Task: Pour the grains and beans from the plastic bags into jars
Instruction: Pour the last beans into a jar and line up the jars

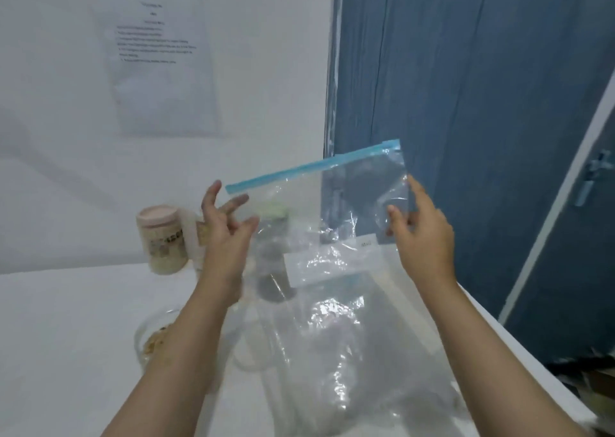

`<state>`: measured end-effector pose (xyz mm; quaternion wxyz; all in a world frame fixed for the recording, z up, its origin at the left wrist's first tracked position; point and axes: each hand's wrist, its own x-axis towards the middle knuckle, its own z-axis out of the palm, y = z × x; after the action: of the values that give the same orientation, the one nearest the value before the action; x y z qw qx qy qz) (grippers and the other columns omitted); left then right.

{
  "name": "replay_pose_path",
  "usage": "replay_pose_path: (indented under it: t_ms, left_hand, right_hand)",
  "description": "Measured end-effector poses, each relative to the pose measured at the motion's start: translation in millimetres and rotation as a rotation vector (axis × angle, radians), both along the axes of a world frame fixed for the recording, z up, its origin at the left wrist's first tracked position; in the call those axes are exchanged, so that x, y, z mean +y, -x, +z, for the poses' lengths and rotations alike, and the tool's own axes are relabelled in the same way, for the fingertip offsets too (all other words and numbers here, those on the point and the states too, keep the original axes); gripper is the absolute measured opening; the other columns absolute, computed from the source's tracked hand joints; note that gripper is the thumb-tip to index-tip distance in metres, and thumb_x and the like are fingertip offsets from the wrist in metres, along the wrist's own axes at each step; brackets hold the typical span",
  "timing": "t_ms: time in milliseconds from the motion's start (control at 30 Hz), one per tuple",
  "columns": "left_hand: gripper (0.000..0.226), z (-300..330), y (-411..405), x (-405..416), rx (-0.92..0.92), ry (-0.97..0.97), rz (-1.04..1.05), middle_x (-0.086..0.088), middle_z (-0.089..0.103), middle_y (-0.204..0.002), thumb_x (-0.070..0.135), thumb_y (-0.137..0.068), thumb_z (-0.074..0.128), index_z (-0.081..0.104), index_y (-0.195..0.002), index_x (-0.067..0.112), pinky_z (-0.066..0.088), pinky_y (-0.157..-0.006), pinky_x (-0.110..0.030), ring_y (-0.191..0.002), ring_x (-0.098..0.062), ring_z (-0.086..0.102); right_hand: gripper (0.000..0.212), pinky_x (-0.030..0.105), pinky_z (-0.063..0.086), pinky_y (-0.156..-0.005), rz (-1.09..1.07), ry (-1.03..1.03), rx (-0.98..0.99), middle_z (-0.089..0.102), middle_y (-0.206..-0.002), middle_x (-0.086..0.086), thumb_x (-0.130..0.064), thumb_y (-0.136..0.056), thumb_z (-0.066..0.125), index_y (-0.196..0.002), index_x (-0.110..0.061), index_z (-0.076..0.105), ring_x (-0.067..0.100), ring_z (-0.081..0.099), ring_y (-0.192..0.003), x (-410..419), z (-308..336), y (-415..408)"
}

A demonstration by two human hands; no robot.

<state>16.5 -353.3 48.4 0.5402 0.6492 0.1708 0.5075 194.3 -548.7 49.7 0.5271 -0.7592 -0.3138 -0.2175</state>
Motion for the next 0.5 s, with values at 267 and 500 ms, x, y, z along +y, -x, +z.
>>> replay_pose_path:
  t_ms: [267,500]
  left_hand:
    - [0.075,-100,-77,-63,0.385,0.138,-0.085,0.006,0.028,-0.154,0.045,-0.085,0.074,0.027,-0.143,0.056,0.034,-0.116,-0.045,-0.140,-0.017,0.037]
    - [0.070,-155,-104,-73,0.548,0.344,-0.060,-0.010,0.052,-0.134,0.029,-0.085,0.077,0.038,-0.143,0.037,0.051,-0.076,-0.029,-0.115,-0.026,0.059]
  right_hand:
    - [0.064,0.034,0.047,-0.070,-0.010,0.034,0.468,0.070,-0.070,-0.003,-0.027,-0.101,0.054,-0.156,-0.035,0.024,0.018,0.065,-0.081,-39,-73,-84]
    - [0.065,0.029,0.049,-0.060,0.112,0.069,0.896,0.073,-0.092,0.002,-0.032,-0.105,0.045,-0.159,-0.024,0.011,0.021,0.063,-0.070,-44,-109,-120]
